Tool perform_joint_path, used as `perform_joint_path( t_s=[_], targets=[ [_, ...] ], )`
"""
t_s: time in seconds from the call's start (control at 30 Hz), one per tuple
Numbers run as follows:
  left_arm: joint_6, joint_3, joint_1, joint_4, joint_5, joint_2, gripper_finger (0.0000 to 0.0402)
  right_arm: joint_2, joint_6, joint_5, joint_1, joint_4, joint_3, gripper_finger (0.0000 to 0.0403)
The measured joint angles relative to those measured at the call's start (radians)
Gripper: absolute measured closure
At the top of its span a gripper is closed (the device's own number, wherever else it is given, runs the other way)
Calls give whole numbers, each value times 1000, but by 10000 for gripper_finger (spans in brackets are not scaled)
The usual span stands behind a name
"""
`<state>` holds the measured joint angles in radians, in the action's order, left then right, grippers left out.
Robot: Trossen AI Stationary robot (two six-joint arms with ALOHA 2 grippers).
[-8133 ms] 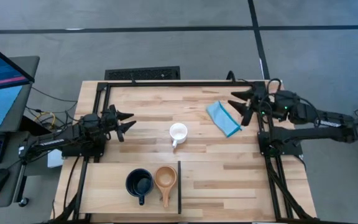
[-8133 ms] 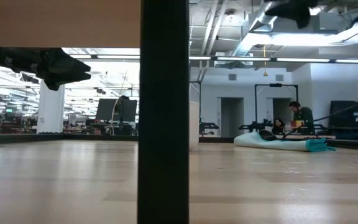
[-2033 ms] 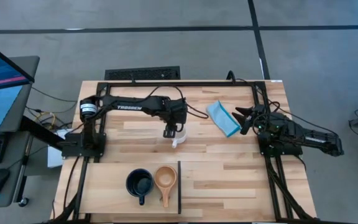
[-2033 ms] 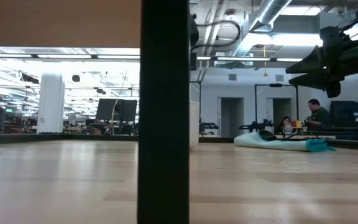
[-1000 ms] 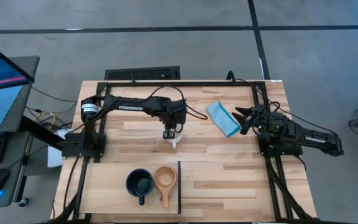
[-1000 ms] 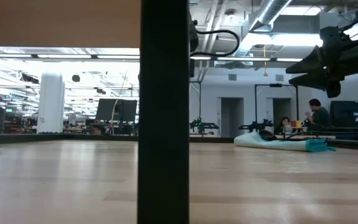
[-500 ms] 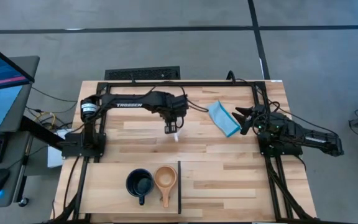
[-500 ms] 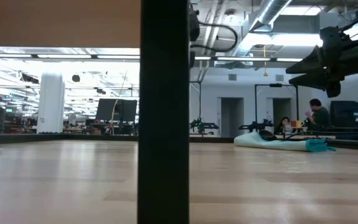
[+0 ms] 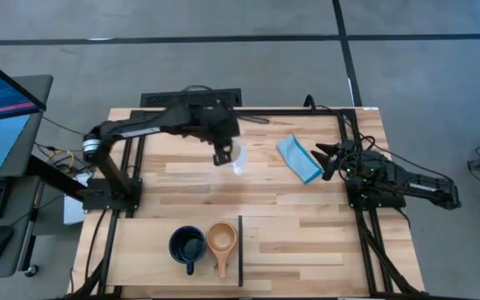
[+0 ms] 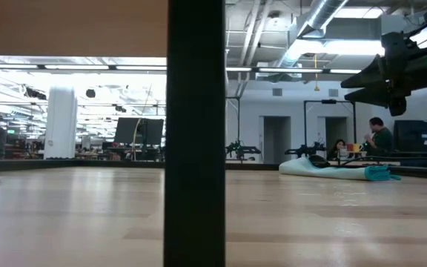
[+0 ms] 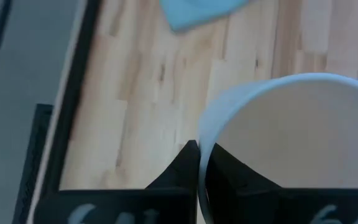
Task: Stack small to large cups/mugs on shelf
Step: Put the white mug on the shelf
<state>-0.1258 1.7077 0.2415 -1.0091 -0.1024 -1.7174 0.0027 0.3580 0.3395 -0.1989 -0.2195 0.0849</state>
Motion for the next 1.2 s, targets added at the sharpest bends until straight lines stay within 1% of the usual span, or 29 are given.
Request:
perform_joint_path(
  t_s=[0.17, 0.23, 0.33, 0.47, 0.57, 0.63, 0.8, 0.93, 1.07, 1.2],
  targets=[
    [40, -2, 11, -27, -4, 115, 401, 0, 0, 0, 0, 0, 0, 171],
    [57, -25, 9, -27, -3, 163, 401, 0, 0, 0, 0, 0, 0, 171],
    [110, -98, -1, -22, 0, 239, 401, 0, 0, 0, 0, 0, 0, 171],
    [177, -238, -31, -11, -10, 354, 401, 0, 0, 0, 0, 0, 0, 171],
    [226, -321, -56, -13, -40, 444, 401, 0, 0, 1, 0, 0, 0, 171],
    [257, -352, -67, -25, -64, 512, 401, 0, 0, 2, 0, 0, 0, 171],
    [337, -364, -92, -139, -92, 669, 401, 0, 0, 2, 0, 0, 0, 171],
    [394, -364, -147, -232, -90, 756, 401, 0, 0, 2, 0, 0, 0, 171],
    [423, -364, -219, -304, -87, 798, 401, 0, 0, 2, 0, 0, 0, 171],
    [481, -365, -285, -352, -55, 814, 401, 0, 0, 1, 0, 0, 0, 171]
  ],
)
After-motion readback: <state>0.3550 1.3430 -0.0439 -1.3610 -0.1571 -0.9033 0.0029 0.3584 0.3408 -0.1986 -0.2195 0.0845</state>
